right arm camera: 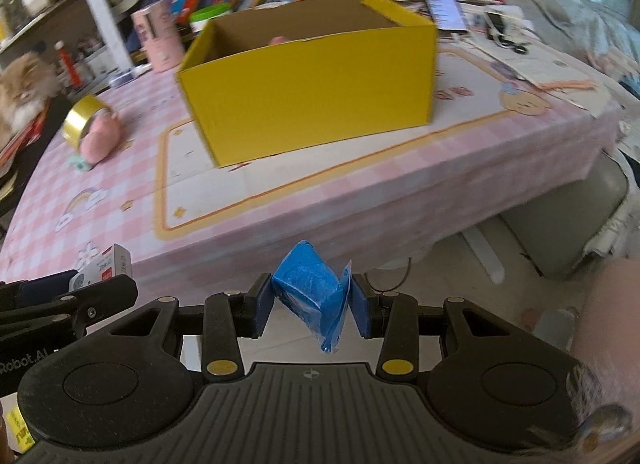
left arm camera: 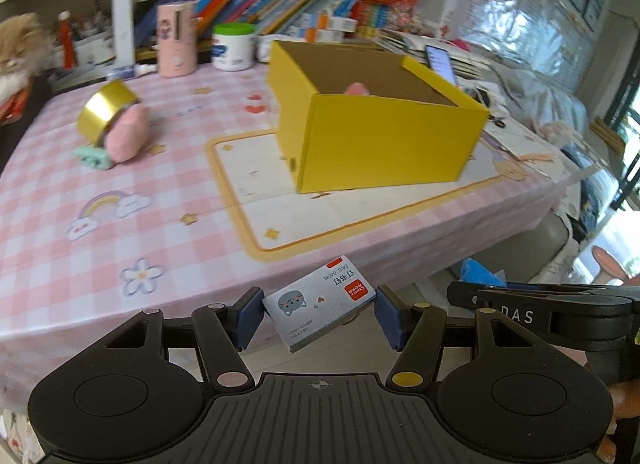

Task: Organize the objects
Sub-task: 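Carry the white box with the left tool toward the yellow box while the right tool carries the blue cup, then lower the white box and blue cup into the yellow box with both tools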

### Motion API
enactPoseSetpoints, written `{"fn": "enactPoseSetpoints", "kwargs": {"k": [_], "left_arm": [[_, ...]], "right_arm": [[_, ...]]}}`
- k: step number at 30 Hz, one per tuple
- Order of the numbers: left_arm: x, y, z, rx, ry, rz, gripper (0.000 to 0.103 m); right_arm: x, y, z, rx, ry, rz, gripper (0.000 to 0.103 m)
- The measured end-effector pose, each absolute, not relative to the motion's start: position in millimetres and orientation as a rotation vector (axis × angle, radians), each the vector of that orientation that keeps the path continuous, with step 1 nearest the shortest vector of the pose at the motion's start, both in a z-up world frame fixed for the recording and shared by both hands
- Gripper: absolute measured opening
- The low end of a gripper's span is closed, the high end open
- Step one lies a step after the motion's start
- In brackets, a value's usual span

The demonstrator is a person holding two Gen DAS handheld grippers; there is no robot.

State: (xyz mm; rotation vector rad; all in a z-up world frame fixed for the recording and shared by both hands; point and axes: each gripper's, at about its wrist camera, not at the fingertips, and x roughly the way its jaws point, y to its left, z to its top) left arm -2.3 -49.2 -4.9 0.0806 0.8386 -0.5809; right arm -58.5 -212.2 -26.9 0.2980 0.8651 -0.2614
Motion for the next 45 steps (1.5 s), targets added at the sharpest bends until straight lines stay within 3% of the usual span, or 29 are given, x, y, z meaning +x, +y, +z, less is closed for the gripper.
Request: {"fn": "enactPoseSetpoints", "kwargs": {"k": [22,32,45], "left_arm": [[16,-93,-4,0.106,0.834,-0.645,0.06],[27,-110,10,0.118,0.738,-0.673,0.06],[59,-151,49,0.156,0.525,-0.658,0.06]], "right_arm": [[-50,-255,-30,0.33,0.88,-0.322,0.038],[-31,-270,-26,0.321,0.877,-0.328,0.038],[14,-313,44,0.211,0.615,-0.303,0.038]]}}
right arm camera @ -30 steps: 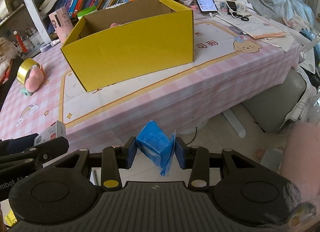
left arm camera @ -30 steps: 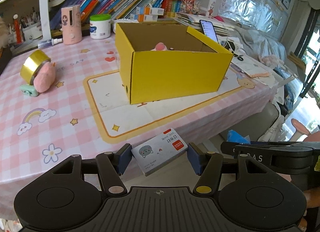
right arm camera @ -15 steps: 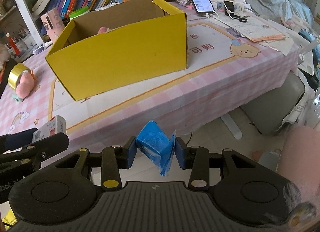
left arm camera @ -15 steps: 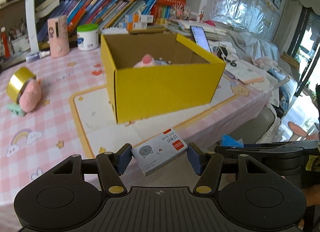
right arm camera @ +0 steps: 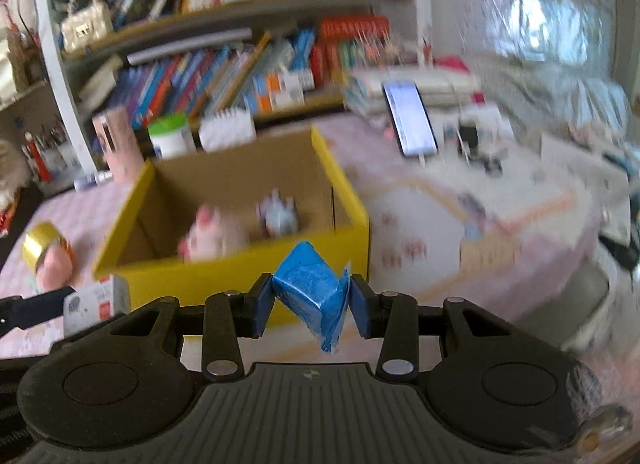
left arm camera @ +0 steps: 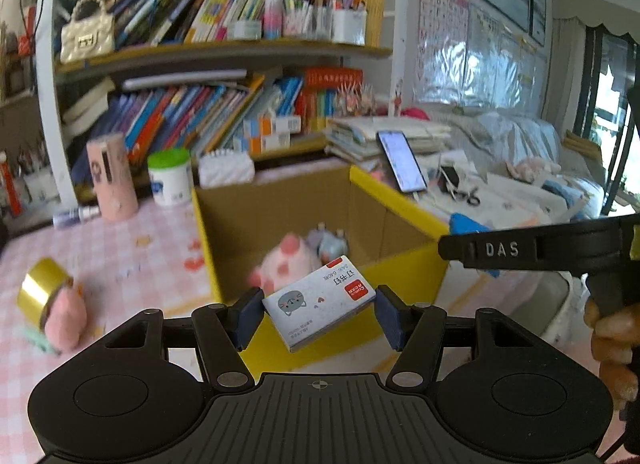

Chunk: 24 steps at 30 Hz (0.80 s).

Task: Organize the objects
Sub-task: 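Lower the white box and blue cup into the yellow box with both tools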

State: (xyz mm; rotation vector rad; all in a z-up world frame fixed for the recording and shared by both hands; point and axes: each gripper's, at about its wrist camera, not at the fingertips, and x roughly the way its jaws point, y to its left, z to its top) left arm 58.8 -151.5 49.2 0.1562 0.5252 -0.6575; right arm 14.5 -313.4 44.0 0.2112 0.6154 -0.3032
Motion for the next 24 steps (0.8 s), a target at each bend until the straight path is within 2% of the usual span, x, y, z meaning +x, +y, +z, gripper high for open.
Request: {"fn": "enactPoseSetpoints", "kwargs": {"k": [6,24], "left_arm": [[76,-180,53,0.188,0.486,-0.618,0.06],[125,-224,22,0.255,0.627,-0.505,0.06]], "right_arm": [[49,-338,62,0.158,0.573,-0.239,0.038],[130,-369,44,0.062,0.67,-0.022,0.038]]}}
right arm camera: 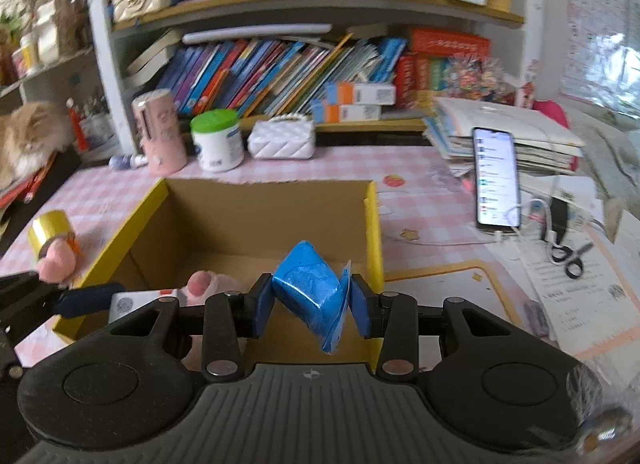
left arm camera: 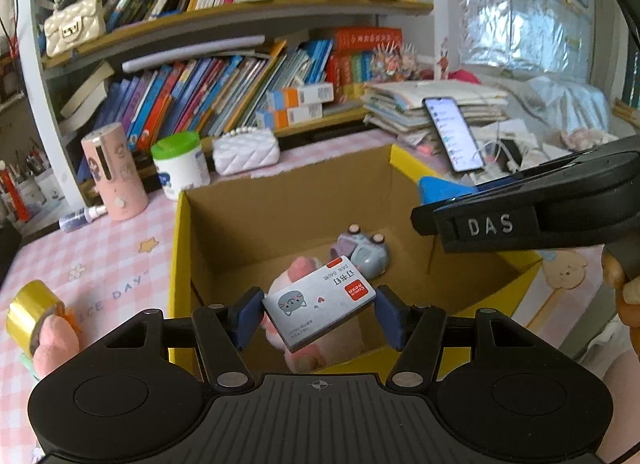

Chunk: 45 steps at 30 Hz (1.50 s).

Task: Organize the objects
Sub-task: 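Lower the white box and blue cup into the yellow box with both tools, then open both tools to release the white box and blue cup inside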

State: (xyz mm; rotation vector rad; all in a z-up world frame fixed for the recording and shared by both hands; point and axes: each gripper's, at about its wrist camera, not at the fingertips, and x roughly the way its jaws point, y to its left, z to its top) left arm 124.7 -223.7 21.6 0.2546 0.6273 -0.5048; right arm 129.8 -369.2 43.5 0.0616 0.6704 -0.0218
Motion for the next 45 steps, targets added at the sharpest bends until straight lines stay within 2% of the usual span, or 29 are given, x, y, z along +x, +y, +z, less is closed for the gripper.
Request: {"fn": "enactPoseSetpoints", "kwargs": {"k": [19,21,30,37,45], "left_arm": [[139,-215,10,0.185,0.664,-0.508,0.063],[140,-213,11,0.185,0.661,-0.488,0.068],[138,-206,11,0.183,0.638,-0.45,0.07],[136,-202,10,0.185,0.627,-0.428,0.076],[129,-193,15,0.158,0.611,-0.419,0.083]], "right_arm": [[179,-354,5,-0.037,0.828,0.124,0.038],[184,-353,3,-0.039,0.852,0.139,0.038],[195,-352,-15,-0.009,0.969,0.191,0.038],[200,-350,-24,0.019,1.019,0.197,0.038],[190,-351,-18,0.046,0.987,0.177,0.043]]}}
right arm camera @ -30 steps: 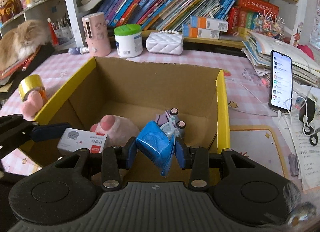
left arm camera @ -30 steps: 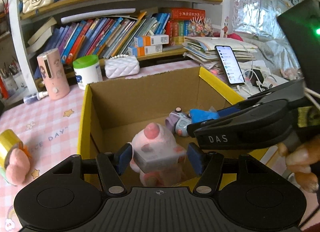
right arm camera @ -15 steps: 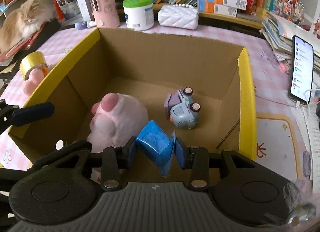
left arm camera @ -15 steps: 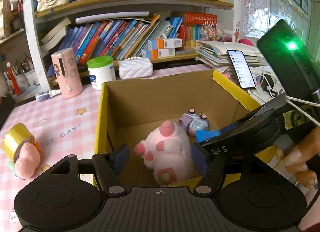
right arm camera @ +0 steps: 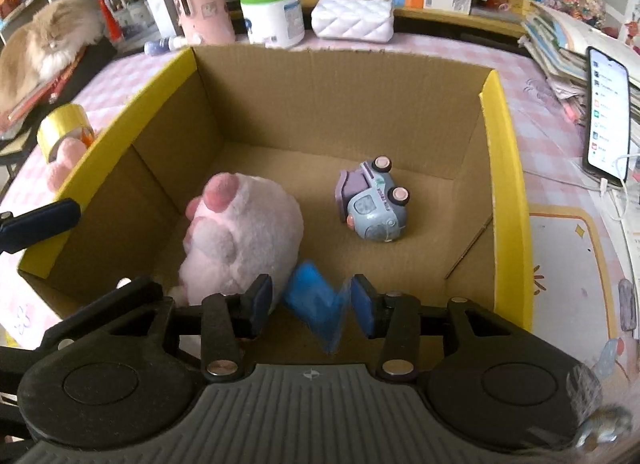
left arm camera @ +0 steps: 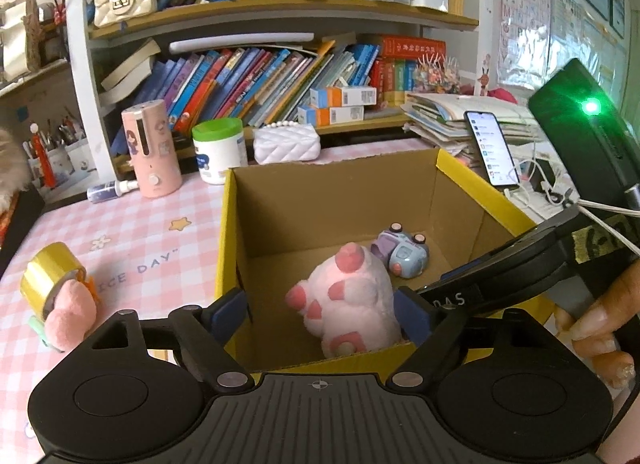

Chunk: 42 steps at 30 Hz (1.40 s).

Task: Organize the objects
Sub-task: 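Open both tools to release the white box and blue cup inside, then withdraw both open tools from the yellow box toward the tape roll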

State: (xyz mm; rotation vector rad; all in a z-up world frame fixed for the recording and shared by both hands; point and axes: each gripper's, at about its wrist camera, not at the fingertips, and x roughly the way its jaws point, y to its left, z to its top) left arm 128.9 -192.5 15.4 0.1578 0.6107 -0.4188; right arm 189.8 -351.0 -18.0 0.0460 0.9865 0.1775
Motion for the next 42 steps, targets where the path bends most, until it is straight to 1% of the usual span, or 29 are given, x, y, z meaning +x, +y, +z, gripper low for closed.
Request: {"fn": "enactPoseSetpoints", "kwargs": {"k": [5,8,12,13,14,16,21,27,42], "left_arm": [[118,-185,23,0.128,0.588,-0.421,0.085],[109,-177,28,0.103,0.573,-0.421,0.087],[97,-168,33,0.077,0.554,-0.43,0.087],[94,-166,33,0.073,0.55,-0.432,0.087],[91,-163,34,0.068,0.546,-0.434,0.088],[85,-157,35,0.056,0.54,-0.436,0.088],[74,-140,34,0.034,0.547,-0.44,0.088],[60,-118,31,0.019,0.573,-0.431,0.088],[29,-59,12,0.044,0.68,-0.331,0.088]], "right_arm": [[174,-351,-5,0.073,0.921,0.152,0.046],[164,-348,5,0.083,0.873,0.142,0.049],[146,-343,18,0.092,0.806,0.119,0.052],[141,-342,21,0.094,0.789,0.107,0.054],[136,-340,24,0.096,0.771,0.093,0.061],[125,-337,30,0.096,0.734,0.056,0.065],[96,-328,39,0.1,0.665,-0.006,0.065],[62,-315,40,0.115,0.631,-0.109,0.065],[14,-258,0,0.111,0.737,-0.215,0.069]]}}
